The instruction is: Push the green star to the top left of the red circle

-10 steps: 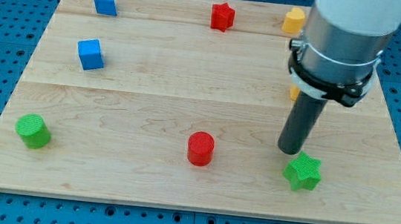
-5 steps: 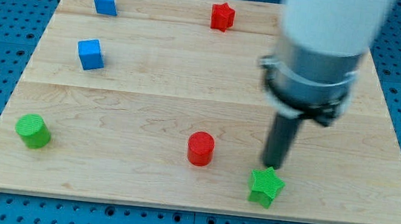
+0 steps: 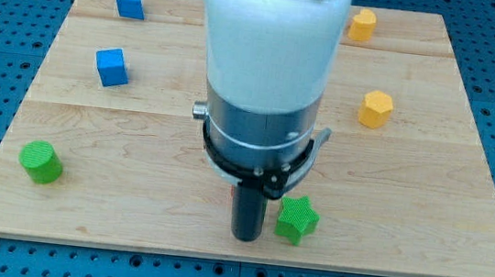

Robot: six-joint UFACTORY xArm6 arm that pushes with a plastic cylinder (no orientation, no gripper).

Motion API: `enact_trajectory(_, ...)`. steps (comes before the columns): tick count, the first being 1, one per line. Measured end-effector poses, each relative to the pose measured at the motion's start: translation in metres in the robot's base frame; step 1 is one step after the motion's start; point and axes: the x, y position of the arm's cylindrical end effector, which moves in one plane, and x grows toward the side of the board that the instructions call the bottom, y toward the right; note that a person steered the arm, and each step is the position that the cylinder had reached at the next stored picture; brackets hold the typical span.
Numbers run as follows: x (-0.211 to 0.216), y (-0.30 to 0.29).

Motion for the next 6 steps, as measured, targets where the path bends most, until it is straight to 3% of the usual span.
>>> enact_trajectory(2, 0.033, 0.035)
enact_trajectory(3, 0.028, 0.092)
enact_trajectory(5, 0.013, -0.006)
enact_trajectory(6, 0.028, 0.022)
